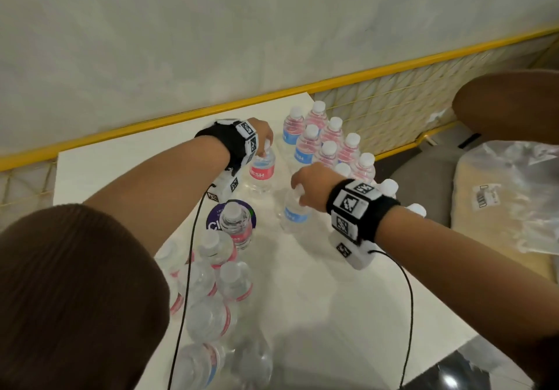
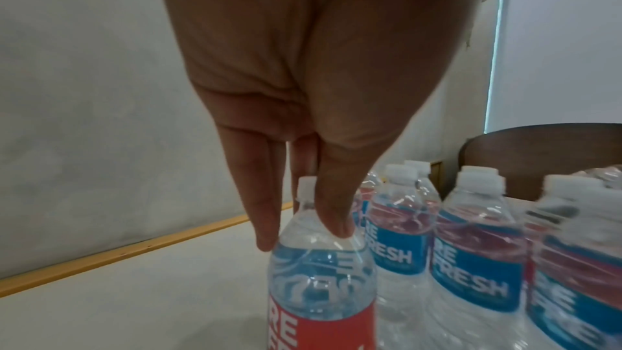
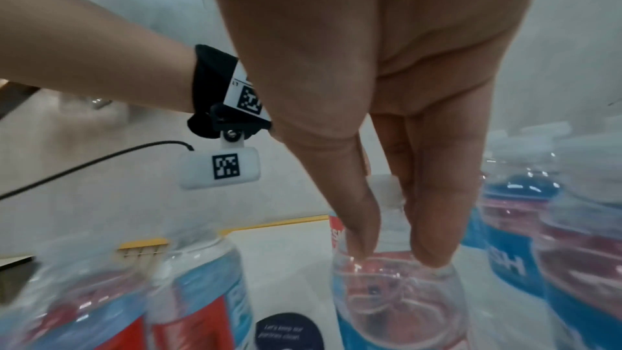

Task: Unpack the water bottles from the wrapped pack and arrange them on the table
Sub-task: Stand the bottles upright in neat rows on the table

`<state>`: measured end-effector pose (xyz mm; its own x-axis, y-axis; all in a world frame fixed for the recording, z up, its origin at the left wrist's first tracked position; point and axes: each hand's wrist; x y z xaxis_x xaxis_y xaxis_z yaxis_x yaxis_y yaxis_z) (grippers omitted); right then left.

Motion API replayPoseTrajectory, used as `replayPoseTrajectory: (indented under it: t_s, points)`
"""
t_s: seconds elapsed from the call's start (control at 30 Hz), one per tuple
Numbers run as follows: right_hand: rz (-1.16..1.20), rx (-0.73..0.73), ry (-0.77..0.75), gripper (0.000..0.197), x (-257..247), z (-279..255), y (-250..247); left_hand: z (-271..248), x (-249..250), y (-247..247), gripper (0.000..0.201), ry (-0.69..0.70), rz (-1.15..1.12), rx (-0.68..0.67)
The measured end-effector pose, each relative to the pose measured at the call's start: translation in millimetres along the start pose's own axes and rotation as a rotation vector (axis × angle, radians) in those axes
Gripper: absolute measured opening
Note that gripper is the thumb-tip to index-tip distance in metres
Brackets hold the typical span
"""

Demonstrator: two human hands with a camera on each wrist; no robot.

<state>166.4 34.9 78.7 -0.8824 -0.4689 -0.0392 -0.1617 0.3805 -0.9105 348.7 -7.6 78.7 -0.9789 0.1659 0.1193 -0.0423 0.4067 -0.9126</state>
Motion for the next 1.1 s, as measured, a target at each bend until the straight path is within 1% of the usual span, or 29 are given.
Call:
replayPoseTrajectory:
  t_s: [0.1, 0.13, 0.23, 0.27, 0.33, 0.43, 0.5, 0.53, 0.6, 0.67, 0.77, 0.83, 0.93, 1.03, 1.1]
  points:
    - [-0.042, 0.018, 0.019, 0.037, -9, 27, -15, 9, -10, -6, 0.029, -0.036, -0.024, 0.045]
    - [-0.053, 0.027, 0.025, 0.036, -12, 35, -18, 12, -13, -8, 0.029, -0.065, -0.029, 0.053]
    - [-0.076, 0.049, 0.041, 0.032, -17, 54, -27, 16, -19, -5, 0.047, -0.109, -0.097, 0.123]
    - [-0.082, 0.057, 0.048, 0.031, -18, 59, -30, 16, -19, -4, 0.048, -0.115, -0.114, 0.137]
    - [-0.063, 0.047, 0.069, 0.034, -19, 67, -36, 19, -21, 0, 0.047, -0.094, -0.124, 0.157]
    - [-0.050, 0.005, 0.099, 0.041, -18, 73, -45, 21, -18, 0, 0.052, 0.021, -0.151, 0.213]
    - [-0.035, 0.003, 0.126, 0.042, -18, 75, -48, 22, -18, -1, 0.047, 0.095, -0.128, 0.204]
    - [-0.031, 0.010, 0.138, 0.042, -18, 76, -48, 23, -18, -2, 0.044, 0.106, -0.103, 0.195]
    - [-0.037, 0.043, 0.149, 0.046, -16, 79, -47, 26, -21, -3, 0.040, 0.105, -0.073, 0.209]
    - [-0.048, 0.085, 0.153, 0.047, -14, 80, -48, 29, -24, -5, 0.039, 0.073, -0.072, 0.247]
    - [-0.044, 0.073, 0.158, 0.037, -9, 80, -50, 33, -26, -6, 0.041, 0.015, -0.111, 0.317]
    - [-0.049, 0.045, 0.162, 0.036, -7, 80, -51, 37, -26, -4, 0.041, -0.003, -0.132, 0.334]
    - [-0.004, 0.019, 0.168, 0.039, -5, 82, -52, 41, -24, -3, 0.041, -0.019, -0.173, 0.324]
    - [0.010, 0.041, 0.180, 0.039, -3, 84, -51, 38, -22, -5, 0.044, 0.025, -0.243, 0.282]
    - [0.002, 0.065, 0.190, 0.042, -4, 87, -49, 36, -24, -4, 0.039, 0.063, -0.260, 0.282]
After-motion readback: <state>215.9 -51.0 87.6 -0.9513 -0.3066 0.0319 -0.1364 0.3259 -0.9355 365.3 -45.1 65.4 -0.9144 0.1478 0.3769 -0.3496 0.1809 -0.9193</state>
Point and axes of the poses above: each hand's wrist, its own z-axis towards the middle knuckle, its own y-axis out of the palm, x = y × z, and after that the axes turned 15 degrees about y, right-handed
